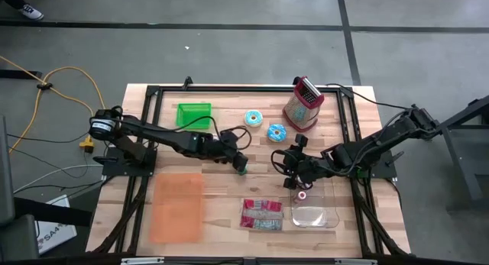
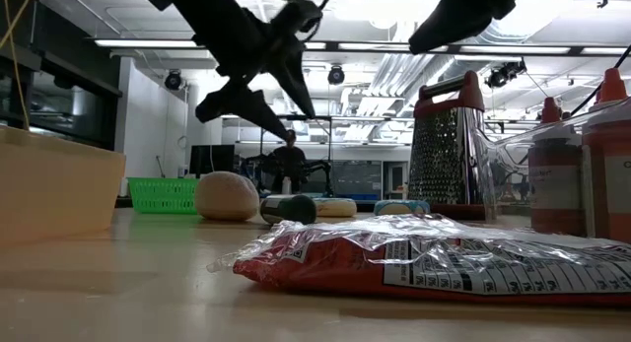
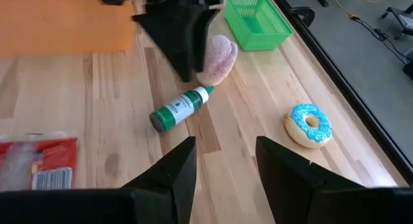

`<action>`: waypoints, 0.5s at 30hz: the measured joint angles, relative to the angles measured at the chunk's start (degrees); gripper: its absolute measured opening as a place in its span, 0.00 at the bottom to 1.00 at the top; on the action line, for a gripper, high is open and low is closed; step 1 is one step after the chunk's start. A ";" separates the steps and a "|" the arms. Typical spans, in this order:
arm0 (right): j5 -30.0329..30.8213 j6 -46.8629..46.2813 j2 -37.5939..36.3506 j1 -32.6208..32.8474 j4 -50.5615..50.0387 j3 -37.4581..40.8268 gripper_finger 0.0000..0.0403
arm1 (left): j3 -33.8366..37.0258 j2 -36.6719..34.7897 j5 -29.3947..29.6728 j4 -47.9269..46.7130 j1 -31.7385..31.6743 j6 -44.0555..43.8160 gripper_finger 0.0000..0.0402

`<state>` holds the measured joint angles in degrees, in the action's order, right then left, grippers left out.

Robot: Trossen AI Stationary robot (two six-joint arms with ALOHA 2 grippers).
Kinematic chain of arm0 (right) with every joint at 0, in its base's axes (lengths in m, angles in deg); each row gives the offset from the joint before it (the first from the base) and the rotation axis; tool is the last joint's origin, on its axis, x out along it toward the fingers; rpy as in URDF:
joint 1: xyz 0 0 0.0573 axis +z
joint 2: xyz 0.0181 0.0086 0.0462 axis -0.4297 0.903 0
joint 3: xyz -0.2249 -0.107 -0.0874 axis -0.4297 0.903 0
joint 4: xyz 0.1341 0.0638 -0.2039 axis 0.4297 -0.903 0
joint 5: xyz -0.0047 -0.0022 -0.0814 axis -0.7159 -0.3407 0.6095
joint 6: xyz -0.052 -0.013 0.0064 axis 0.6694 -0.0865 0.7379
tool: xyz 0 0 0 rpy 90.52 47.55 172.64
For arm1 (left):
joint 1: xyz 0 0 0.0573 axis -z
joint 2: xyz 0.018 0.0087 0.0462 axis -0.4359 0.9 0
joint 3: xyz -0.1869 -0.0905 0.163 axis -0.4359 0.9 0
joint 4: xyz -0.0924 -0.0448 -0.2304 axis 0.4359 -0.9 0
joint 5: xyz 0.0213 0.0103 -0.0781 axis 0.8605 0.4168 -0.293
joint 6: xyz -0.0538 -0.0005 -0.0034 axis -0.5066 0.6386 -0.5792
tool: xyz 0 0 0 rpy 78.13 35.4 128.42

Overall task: Pick & Place Food Item
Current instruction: Put the green paint bottle into the transparent bin

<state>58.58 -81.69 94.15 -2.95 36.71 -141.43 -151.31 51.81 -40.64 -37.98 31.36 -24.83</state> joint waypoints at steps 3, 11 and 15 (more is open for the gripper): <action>-0.01 0.00 0.00 0.00 -0.20 0.00 0.37 | 0.04 -0.01 -6.60 0.86 -0.17 8.21 0.50; -1.50 -0.02 0.00 0.00 -0.27 0.00 0.37 | 0.02 -0.07 -18.44 0.76 -2.71 29.44 0.50; -3.23 -0.04 0.00 0.00 -0.27 0.00 0.37 | 0.02 -0.07 -19.25 -0.70 -4.20 42.30 0.50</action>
<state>55.35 -81.74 94.15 -2.95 36.43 -141.43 -151.29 51.75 -59.89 -38.68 27.17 17.47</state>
